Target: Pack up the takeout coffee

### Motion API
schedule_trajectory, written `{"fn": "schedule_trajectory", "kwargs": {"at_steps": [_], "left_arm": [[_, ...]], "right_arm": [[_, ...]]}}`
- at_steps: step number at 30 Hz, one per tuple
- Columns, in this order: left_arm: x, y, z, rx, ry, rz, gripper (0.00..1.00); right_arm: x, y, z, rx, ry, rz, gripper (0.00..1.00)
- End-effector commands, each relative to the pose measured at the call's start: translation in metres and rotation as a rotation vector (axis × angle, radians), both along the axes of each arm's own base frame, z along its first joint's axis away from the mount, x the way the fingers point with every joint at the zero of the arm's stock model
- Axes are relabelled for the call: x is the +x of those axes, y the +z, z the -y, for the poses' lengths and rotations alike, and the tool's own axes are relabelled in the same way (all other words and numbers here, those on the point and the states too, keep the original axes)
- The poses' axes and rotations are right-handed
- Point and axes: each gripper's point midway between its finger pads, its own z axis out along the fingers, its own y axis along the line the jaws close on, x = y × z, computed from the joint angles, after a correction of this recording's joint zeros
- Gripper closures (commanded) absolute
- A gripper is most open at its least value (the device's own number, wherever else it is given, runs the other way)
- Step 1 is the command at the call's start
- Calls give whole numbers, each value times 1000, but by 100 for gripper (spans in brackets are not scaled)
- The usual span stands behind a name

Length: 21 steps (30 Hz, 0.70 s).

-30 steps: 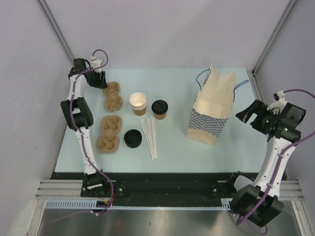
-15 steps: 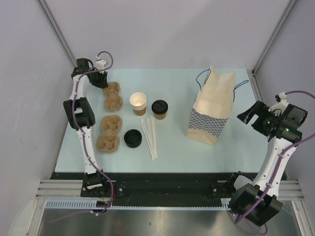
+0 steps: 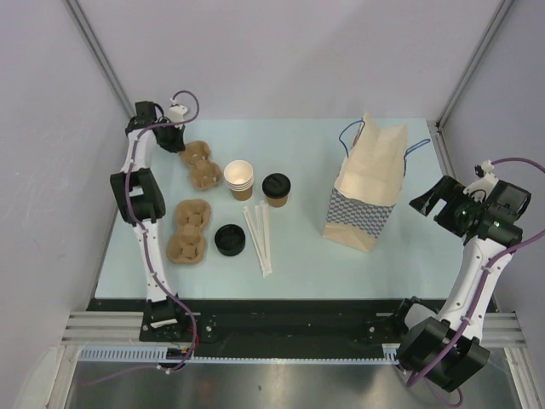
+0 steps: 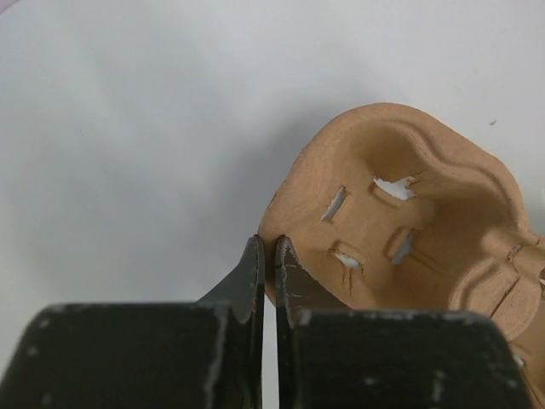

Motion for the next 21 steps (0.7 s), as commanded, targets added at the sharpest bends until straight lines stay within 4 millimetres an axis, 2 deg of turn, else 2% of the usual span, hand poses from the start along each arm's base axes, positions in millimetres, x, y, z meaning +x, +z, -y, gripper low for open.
{"fn": "schedule_trajectory", "kwargs": {"at_steps": [1, 3, 4, 5, 7, 12, 14, 18, 21], "left_arm": [[-13, 37, -26, 8, 80, 21, 100], [-21, 45, -34, -1, 115, 18, 100], [-28, 38, -39, 2, 142, -9, 100], [-30, 40, -42, 6, 164, -12, 100], [-34, 50, -48, 12, 207, -3, 100], [-51, 34, -65, 70, 306, -73, 99], [-52, 29, -67, 70, 323, -89, 93], [-56, 19, -64, 51, 318, -135, 73], [-56, 15, -64, 35, 311, -151, 69]], "right_arm": [[1, 5, -2, -10, 15, 16, 0], [0, 5, -3, -15, 20, 21, 0], [-1, 6, -4, -13, 22, 22, 0], [-1, 5, -5, -11, 25, 21, 0], [-1, 6, -6, -10, 26, 25, 0], [0, 7, -7, -10, 31, 35, 0], [0, 8, -7, -8, 34, 39, 0], [2, 9, -7, -11, 40, 51, 0], [3, 10, -7, -12, 42, 57, 1]]}}
